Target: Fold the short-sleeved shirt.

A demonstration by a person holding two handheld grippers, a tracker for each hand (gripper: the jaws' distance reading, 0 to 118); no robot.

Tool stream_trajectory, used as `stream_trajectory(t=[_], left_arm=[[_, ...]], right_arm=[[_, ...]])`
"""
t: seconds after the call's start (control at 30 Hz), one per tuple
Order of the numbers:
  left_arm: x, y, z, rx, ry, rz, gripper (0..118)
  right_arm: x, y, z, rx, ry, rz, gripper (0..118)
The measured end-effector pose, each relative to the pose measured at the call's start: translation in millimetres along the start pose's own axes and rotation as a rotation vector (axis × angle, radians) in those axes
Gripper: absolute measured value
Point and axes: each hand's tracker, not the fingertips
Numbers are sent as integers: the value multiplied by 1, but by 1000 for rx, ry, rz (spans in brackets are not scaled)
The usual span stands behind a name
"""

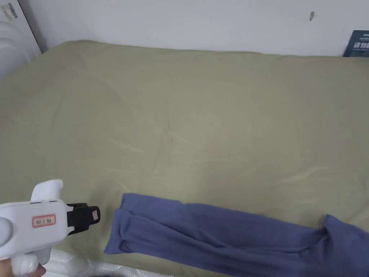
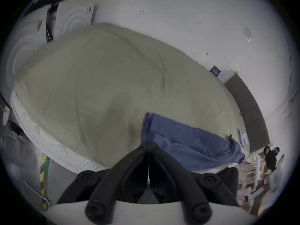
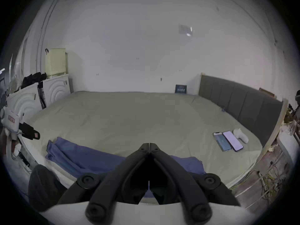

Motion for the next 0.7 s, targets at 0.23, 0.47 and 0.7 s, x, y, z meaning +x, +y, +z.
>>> stream_trajectory(t=[0.23,0.47,0.7], left_arm=[[-36,36,-48,-209,-267,119,2],[-30,38,-85,-307,-408,150,106],[-44,32,-111,-328,-542,235,108]], right_arm=[[16,-22,-6,-49,13,50,0],[13,-24,-13,-81,12,83,0],[19,-28,-19,-112,12,98,0]])
